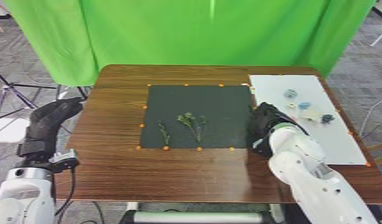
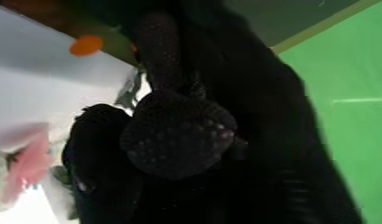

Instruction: Arrange flowers

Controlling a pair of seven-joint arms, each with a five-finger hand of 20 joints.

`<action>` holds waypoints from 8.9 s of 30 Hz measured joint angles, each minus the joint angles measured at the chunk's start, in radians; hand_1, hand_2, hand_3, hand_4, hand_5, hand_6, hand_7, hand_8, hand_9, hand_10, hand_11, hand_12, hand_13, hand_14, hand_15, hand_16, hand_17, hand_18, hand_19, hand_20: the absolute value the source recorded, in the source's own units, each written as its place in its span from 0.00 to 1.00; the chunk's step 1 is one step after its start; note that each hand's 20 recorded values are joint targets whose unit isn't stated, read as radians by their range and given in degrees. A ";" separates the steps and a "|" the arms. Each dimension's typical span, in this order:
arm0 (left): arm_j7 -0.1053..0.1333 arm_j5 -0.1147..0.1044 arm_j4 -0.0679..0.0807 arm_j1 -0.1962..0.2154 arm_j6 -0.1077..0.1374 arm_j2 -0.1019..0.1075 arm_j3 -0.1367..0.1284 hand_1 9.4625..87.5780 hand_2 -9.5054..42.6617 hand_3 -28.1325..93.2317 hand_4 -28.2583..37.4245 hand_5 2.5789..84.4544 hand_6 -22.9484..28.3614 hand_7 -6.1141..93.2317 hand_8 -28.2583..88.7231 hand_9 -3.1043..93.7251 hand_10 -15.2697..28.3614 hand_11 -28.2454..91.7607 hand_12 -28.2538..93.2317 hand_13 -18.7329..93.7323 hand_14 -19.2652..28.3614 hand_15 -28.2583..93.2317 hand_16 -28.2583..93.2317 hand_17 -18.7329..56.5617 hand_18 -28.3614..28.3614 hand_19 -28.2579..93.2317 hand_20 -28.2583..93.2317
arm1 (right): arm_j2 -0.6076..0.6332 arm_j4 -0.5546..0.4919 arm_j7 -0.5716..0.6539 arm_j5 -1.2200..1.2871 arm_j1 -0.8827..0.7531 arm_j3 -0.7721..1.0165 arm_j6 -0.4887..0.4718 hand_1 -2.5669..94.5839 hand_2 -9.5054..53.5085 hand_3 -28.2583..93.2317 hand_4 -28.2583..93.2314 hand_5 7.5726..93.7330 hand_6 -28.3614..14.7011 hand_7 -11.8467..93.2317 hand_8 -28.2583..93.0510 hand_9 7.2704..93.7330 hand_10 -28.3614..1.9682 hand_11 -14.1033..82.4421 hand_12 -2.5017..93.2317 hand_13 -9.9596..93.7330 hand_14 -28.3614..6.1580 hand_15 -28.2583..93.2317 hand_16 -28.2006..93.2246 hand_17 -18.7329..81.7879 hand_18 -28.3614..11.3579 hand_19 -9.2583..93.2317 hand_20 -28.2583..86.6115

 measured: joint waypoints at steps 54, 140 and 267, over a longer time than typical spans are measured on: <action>-0.007 -0.001 0.000 -0.002 -0.009 0.004 0.000 0.29 0.17 0.75 0.18 0.55 0.51 0.28 0.17 0.52 0.66 0.46 0.35 0.50 0.74 0.36 0.25 0.32 0.67 0.29 0.34 | 0.119 -0.091 -0.046 -0.061 -0.041 0.006 -0.096 0.49 0.00 0.70 0.18 0.65 0.53 0.39 0.21 0.83 0.34 0.44 0.34 1.00 0.74 0.67 0.51 0.88 0.56 1.00 0.58; -0.006 -0.005 0.015 -0.032 -0.016 0.012 0.023 0.29 0.16 0.75 0.19 0.55 0.52 0.28 0.16 0.51 0.66 0.46 0.35 0.49 0.74 0.36 0.25 0.32 0.67 0.29 0.34 | 0.366 0.002 -0.567 0.051 0.262 -0.434 0.425 0.96 0.00 0.08 0.71 0.61 0.53 0.69 0.37 0.90 0.46 0.36 0.65 1.00 0.83 0.68 0.53 0.89 0.58 0.98 0.62; 0.003 -0.024 0.019 -0.011 -0.043 -0.003 0.015 0.30 0.12 0.75 0.20 0.55 0.52 0.28 0.16 0.52 0.66 0.46 0.35 0.51 0.75 0.38 0.25 0.33 0.68 0.30 0.35 | 0.409 0.040 -0.242 0.020 -0.110 0.131 0.099 0.37 0.00 0.78 0.15 0.51 0.62 0.34 0.19 0.60 0.37 0.25 0.29 0.89 0.67 0.72 0.48 0.74 0.32 1.00 0.64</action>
